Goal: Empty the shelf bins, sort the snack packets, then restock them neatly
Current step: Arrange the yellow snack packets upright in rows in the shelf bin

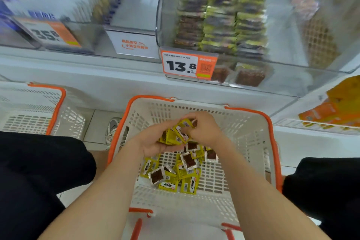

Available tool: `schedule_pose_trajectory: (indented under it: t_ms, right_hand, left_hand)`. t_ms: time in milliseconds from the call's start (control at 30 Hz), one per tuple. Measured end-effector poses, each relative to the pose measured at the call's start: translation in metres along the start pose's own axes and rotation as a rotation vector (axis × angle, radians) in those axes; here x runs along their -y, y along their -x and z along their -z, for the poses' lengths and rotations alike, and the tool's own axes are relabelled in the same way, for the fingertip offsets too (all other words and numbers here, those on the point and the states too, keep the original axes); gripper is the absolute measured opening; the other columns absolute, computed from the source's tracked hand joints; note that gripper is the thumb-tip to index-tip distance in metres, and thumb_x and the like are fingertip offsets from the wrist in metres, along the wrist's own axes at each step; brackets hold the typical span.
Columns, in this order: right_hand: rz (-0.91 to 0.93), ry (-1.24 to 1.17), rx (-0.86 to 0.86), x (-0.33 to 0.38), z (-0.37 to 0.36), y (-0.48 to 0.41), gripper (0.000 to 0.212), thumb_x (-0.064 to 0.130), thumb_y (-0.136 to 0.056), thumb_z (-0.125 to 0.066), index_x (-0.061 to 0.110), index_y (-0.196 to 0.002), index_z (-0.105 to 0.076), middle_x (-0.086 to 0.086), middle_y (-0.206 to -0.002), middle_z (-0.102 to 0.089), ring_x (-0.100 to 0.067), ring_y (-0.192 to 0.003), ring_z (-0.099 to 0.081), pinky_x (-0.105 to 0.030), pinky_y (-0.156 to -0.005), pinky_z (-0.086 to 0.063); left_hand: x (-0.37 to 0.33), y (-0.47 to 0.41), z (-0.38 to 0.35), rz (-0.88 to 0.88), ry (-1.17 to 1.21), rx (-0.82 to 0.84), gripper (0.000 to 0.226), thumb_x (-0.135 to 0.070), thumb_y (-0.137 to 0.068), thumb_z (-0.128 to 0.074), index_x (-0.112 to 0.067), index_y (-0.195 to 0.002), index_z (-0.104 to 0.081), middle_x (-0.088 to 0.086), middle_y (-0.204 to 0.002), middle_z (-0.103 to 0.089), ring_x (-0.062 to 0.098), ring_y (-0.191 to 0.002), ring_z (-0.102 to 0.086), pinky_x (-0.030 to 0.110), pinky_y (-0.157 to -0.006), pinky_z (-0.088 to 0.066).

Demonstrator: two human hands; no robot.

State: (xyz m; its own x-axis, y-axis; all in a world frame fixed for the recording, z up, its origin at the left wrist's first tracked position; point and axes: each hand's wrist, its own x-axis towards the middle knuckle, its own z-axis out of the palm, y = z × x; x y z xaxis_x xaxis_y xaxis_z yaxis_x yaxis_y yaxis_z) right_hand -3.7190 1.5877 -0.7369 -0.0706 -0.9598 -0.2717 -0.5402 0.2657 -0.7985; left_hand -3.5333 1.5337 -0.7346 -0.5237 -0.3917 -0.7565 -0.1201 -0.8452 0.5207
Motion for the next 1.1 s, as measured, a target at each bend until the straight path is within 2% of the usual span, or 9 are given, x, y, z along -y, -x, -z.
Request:
schedule_pose_trajectory:
  t_ms: [133,267,433,533,700,800,900,1000,1100]
  right_hand:
    - [-0.204,0.000,-0.176,0.010,0.024,0.016,0.007,0.025,-0.086,-0.080,0.024,-0.092,-0.075,0.009,-0.083,-0.072,-0.008,-0.076,-0.066,-0.029,-0.071,-0.052]
    - [-0.440,-0.700,-0.119,0.024,0.037,0.028,0.017,0.009,-0.088,-0.081,0.004,-0.101,-0.073,-0.026,-0.102,-0.076,-0.028,-0.075,-0.071,-0.030,-0.058,-0.056]
    - [-0.353,-0.324,-0.178,0.031,0.020,0.038,0.042,0.040,-0.073,-0.094,0.013,-0.099,-0.074,-0.007,-0.092,-0.078,-0.015,-0.078,-0.074,-0.032,-0.071,-0.062]
    - [-0.388,-0.509,-0.048,0.025,0.012,0.042,0.047,0.040,-0.083,-0.087,0.019,-0.118,-0.063,-0.012,-0.101,-0.078,-0.020,-0.076,-0.074,-0.038,-0.077,-0.065]
    - [-0.196,-0.651,0.073,0.014,0.001,0.044,0.043,0.022,-0.102,-0.067,0.025,-0.143,-0.055,-0.015,-0.119,-0.071,-0.034,-0.096,-0.077,-0.046,-0.087,-0.063]
    - [-0.072,-0.380,-0.025,0.006,0.000,0.036,0.034,0.021,-0.099,-0.071,0.023,-0.134,-0.067,-0.001,-0.119,-0.072,-0.022,-0.102,-0.073,-0.041,-0.090,-0.060]
    - [-0.108,-0.284,-0.093,-0.006,0.002,0.033,0.036,0.032,-0.082,-0.089,0.025,-0.114,-0.075,0.008,-0.101,-0.069,-0.010,-0.084,-0.064,-0.026,-0.075,-0.052]
    - [-0.197,-0.225,-0.065,-0.017,0.002,0.034,0.035,0.040,-0.068,-0.097,0.027,-0.089,-0.072,0.007,-0.078,-0.060,-0.006,-0.064,-0.054,-0.024,-0.061,-0.047]
    - [-0.320,-0.157,0.122,-0.038,-0.013,0.034,0.018,0.032,-0.085,-0.085,0.016,-0.086,-0.077,0.004,-0.069,-0.067,-0.003,-0.057,-0.062,-0.020,-0.055,-0.048]
  left_hand:
    - [-0.004,0.010,-0.018,-0.082,0.191,0.042,0.036,-0.018,-0.101,-0.057,0.000,-0.131,-0.065,0.028,-0.136,-0.062,0.046,-0.124,-0.059,0.059,-0.108,-0.048]
    - [-0.006,0.019,-0.041,-0.213,0.287,-0.006,0.017,-0.015,-0.101,-0.053,-0.008,-0.111,-0.065,0.024,-0.120,-0.064,0.035,-0.096,-0.066,0.049,-0.092,-0.054]
    - [-0.011,0.032,-0.052,-0.284,0.406,0.094,0.025,-0.026,-0.103,-0.063,-0.006,-0.119,-0.064,0.017,-0.097,-0.066,0.031,-0.087,-0.067,0.046,-0.080,-0.061]
    - [-0.008,0.031,-0.047,-0.269,0.375,0.055,0.050,-0.040,-0.105,-0.052,0.003,-0.129,-0.063,0.023,-0.115,-0.067,0.034,-0.100,-0.067,0.048,-0.090,-0.057]
    - [-0.005,0.022,-0.045,-0.286,0.271,0.088,0.042,-0.020,-0.105,-0.039,-0.002,-0.133,-0.065,0.024,-0.114,-0.065,0.038,-0.102,-0.065,0.055,-0.096,-0.052]
    - [-0.006,0.016,-0.035,-0.195,0.132,0.134,0.032,-0.029,-0.106,-0.045,-0.014,-0.125,-0.067,0.020,-0.111,-0.062,0.032,-0.089,-0.062,0.060,-0.099,-0.044]
    - [-0.002,0.012,-0.026,-0.034,0.001,0.199,0.041,-0.045,-0.105,-0.058,-0.013,-0.127,-0.070,0.018,-0.107,-0.067,0.040,-0.109,-0.064,0.063,-0.110,-0.045]
    - [0.005,0.005,-0.014,0.070,-0.145,0.201,0.031,-0.029,-0.099,-0.071,-0.013,-0.125,-0.067,0.019,-0.103,-0.066,0.040,-0.106,-0.064,0.049,-0.091,-0.058]
    - [0.024,-0.009,0.000,0.080,-0.182,0.005,0.025,-0.014,-0.097,-0.068,-0.012,-0.120,-0.059,0.018,-0.102,-0.065,0.023,-0.075,-0.066,0.033,-0.060,-0.051]
